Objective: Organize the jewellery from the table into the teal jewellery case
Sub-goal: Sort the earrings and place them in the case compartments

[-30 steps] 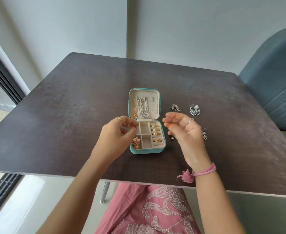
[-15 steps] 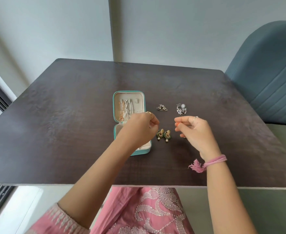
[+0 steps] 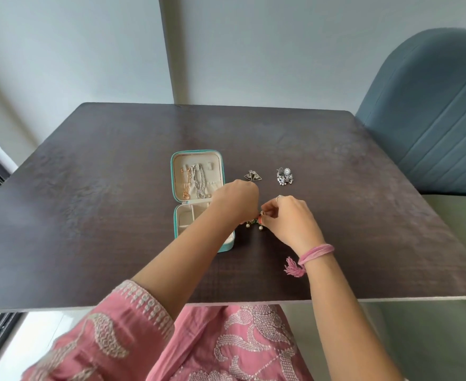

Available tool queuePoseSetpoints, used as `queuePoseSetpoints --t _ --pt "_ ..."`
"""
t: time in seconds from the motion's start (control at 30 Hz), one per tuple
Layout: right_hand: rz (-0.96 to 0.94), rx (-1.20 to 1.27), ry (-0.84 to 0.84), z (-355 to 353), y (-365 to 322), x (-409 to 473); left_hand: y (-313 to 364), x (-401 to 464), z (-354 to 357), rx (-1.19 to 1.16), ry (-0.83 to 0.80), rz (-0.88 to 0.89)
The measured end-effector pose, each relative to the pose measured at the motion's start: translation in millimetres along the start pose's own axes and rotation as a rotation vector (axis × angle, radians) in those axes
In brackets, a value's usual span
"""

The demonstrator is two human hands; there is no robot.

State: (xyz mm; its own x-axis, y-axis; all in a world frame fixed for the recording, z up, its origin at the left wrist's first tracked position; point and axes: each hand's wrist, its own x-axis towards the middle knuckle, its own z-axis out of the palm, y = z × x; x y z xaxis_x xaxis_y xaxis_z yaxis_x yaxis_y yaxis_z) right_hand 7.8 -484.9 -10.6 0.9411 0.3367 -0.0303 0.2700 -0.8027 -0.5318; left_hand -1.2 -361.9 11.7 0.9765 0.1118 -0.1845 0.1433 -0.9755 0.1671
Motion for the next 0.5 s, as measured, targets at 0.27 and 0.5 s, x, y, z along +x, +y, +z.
queuePoseSetpoints --t 0.27,0.5 --pt "0.037 0.112 -0.009 -0.6 4.6 1.9 -4.7 4.9 1.1 -0.073 -0.030 0.001" --pt "-0.019 0.548 -0.025 -14.1 10.5 -4.4 -14.8 -15.3 -20.7 -0.374 -0.030 0.076"
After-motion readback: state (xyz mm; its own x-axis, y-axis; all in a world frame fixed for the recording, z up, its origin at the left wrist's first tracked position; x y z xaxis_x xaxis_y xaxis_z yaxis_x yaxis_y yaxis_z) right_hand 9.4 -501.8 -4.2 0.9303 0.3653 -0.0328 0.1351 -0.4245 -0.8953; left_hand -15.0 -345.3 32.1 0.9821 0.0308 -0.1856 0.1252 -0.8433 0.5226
